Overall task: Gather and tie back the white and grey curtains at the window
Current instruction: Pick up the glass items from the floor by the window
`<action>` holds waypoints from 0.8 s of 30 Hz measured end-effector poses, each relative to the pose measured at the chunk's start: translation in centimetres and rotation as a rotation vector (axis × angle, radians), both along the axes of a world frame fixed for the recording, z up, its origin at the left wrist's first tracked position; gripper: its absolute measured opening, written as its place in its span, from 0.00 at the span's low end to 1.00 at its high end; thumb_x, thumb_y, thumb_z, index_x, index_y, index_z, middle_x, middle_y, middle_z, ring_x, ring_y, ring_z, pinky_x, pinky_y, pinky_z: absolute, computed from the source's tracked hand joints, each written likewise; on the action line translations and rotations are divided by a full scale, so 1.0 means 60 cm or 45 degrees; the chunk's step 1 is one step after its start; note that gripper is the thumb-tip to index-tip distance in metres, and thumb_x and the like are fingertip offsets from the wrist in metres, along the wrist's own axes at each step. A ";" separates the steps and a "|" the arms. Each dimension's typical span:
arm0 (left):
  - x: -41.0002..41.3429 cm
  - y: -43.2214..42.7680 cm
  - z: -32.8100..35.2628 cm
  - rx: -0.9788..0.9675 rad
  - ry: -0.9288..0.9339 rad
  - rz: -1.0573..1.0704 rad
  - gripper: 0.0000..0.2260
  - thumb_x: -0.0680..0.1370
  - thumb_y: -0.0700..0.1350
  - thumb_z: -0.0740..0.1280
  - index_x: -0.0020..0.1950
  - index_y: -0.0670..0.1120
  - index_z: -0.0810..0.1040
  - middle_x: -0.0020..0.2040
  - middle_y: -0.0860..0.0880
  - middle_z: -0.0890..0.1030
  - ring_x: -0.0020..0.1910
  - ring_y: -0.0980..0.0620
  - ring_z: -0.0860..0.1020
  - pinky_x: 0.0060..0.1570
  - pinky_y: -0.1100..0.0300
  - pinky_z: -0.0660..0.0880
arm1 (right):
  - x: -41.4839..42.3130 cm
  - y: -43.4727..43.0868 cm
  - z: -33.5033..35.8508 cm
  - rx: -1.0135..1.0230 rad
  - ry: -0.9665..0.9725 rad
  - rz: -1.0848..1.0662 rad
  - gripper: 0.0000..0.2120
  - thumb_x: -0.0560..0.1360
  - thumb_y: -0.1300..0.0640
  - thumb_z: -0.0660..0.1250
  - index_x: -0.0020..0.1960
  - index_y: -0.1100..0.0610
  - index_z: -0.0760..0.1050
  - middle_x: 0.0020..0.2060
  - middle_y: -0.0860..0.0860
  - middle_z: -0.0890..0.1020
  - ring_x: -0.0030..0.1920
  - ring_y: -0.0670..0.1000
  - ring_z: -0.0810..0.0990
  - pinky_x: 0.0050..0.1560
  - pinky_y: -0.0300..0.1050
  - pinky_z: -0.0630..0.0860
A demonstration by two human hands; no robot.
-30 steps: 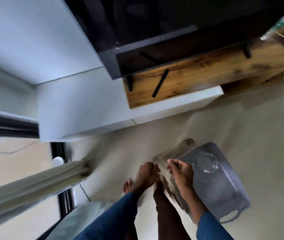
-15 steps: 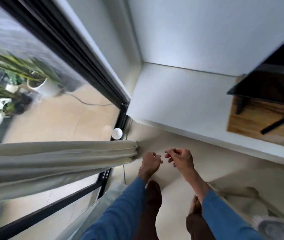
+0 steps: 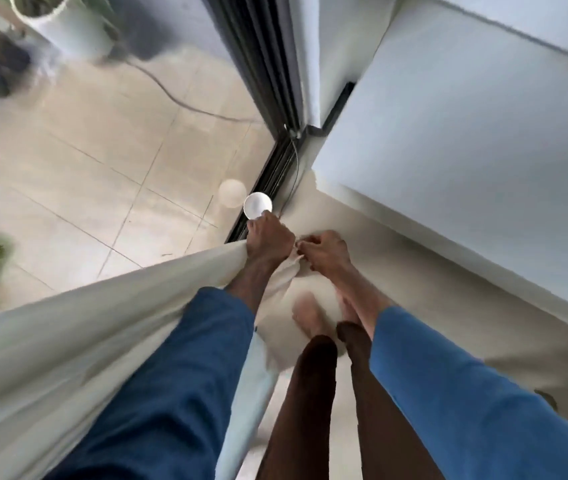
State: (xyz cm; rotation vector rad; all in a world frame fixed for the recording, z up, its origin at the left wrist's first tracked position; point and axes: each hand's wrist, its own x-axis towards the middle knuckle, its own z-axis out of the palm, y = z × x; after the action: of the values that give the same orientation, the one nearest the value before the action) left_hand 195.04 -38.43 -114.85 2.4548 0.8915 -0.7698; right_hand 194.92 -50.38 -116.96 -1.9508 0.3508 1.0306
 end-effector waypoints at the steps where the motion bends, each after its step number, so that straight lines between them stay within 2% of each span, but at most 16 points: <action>1: -0.001 0.020 -0.042 0.057 0.023 -0.001 0.17 0.78 0.42 0.62 0.64 0.35 0.72 0.62 0.36 0.77 0.63 0.36 0.74 0.63 0.49 0.68 | 0.009 0.025 -0.042 -0.029 -0.026 0.028 0.08 0.74 0.56 0.69 0.44 0.57 0.85 0.40 0.52 0.87 0.45 0.52 0.84 0.49 0.46 0.79; 4: -0.023 0.065 -0.156 0.146 0.121 -0.056 0.21 0.74 0.42 0.64 0.64 0.35 0.71 0.63 0.36 0.76 0.63 0.37 0.73 0.64 0.50 0.67 | 0.023 0.081 -0.157 -0.085 -0.053 0.135 0.09 0.75 0.56 0.68 0.50 0.56 0.85 0.49 0.54 0.87 0.53 0.53 0.84 0.52 0.41 0.76; 6: -0.039 0.089 -0.230 0.170 0.164 -0.063 0.22 0.73 0.43 0.64 0.64 0.35 0.71 0.63 0.37 0.75 0.65 0.37 0.71 0.62 0.50 0.69 | 0.028 0.116 -0.243 -0.121 -0.070 0.224 0.10 0.75 0.57 0.66 0.50 0.58 0.84 0.50 0.56 0.86 0.54 0.56 0.83 0.52 0.42 0.76; 9: -0.056 0.117 -0.324 0.221 0.127 -0.096 0.21 0.72 0.42 0.65 0.64 0.37 0.71 0.63 0.37 0.75 0.64 0.38 0.71 0.60 0.50 0.71 | 0.040 0.154 -0.364 -0.180 -0.011 0.269 0.09 0.75 0.58 0.66 0.47 0.59 0.83 0.47 0.58 0.85 0.54 0.57 0.83 0.45 0.39 0.72; 11: -0.063 0.131 -0.380 0.221 0.092 -0.055 0.20 0.73 0.41 0.64 0.64 0.37 0.71 0.63 0.37 0.74 0.65 0.38 0.70 0.61 0.50 0.71 | 0.047 0.179 -0.450 -0.214 0.030 0.281 0.11 0.75 0.55 0.66 0.49 0.62 0.82 0.48 0.59 0.85 0.54 0.58 0.83 0.43 0.39 0.70; 13: -0.070 0.143 -0.427 0.225 0.066 -0.031 0.20 0.74 0.40 0.63 0.65 0.36 0.70 0.64 0.37 0.74 0.66 0.38 0.69 0.63 0.50 0.69 | 0.054 0.203 -0.518 -0.215 0.029 0.283 0.20 0.75 0.47 0.64 0.53 0.64 0.81 0.51 0.59 0.85 0.53 0.59 0.83 0.48 0.43 0.78; 15: -0.075 0.156 -0.466 0.233 0.034 -0.018 0.19 0.75 0.40 0.62 0.65 0.37 0.70 0.64 0.38 0.74 0.66 0.38 0.69 0.64 0.50 0.68 | 0.061 0.233 -0.578 -0.195 0.013 0.269 0.27 0.73 0.41 0.61 0.54 0.64 0.81 0.50 0.59 0.85 0.51 0.61 0.84 0.52 0.52 0.82; 17: -0.081 0.168 -0.497 0.228 -0.019 0.027 0.17 0.75 0.39 0.61 0.63 0.37 0.70 0.63 0.38 0.74 0.66 0.38 0.69 0.64 0.49 0.67 | 0.069 0.263 -0.623 -0.167 0.034 0.258 0.30 0.75 0.38 0.58 0.56 0.65 0.81 0.49 0.60 0.85 0.49 0.61 0.84 0.50 0.57 0.83; 20: -0.088 0.182 -0.528 0.216 -0.096 0.138 0.13 0.75 0.38 0.60 0.59 0.39 0.72 0.60 0.39 0.75 0.63 0.39 0.70 0.59 0.47 0.71 | 0.075 0.297 -0.670 -0.132 0.029 0.198 0.30 0.79 0.41 0.55 0.62 0.65 0.77 0.52 0.62 0.84 0.49 0.60 0.84 0.45 0.54 0.83; 21: -0.090 0.187 -0.535 0.213 -0.127 0.171 0.13 0.75 0.37 0.60 0.58 0.39 0.72 0.59 0.40 0.76 0.62 0.39 0.71 0.58 0.47 0.71 | 0.078 0.303 -0.683 -0.138 0.003 0.197 0.28 0.80 0.43 0.55 0.62 0.66 0.76 0.54 0.62 0.84 0.51 0.60 0.83 0.46 0.53 0.81; 24: -0.102 0.186 -0.536 0.176 -0.190 0.224 0.13 0.74 0.37 0.59 0.57 0.40 0.73 0.57 0.40 0.77 0.61 0.39 0.72 0.57 0.45 0.72 | 0.083 0.290 -0.686 -0.151 0.025 0.300 0.22 0.81 0.51 0.54 0.60 0.67 0.76 0.55 0.63 0.82 0.56 0.61 0.81 0.58 0.53 0.79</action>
State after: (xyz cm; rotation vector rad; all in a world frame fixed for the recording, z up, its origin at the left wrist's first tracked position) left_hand 188.90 -27.29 -147.02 2.4708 1.1174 -0.4715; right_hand 199.91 -32.97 -158.13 -2.1273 0.1994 1.2029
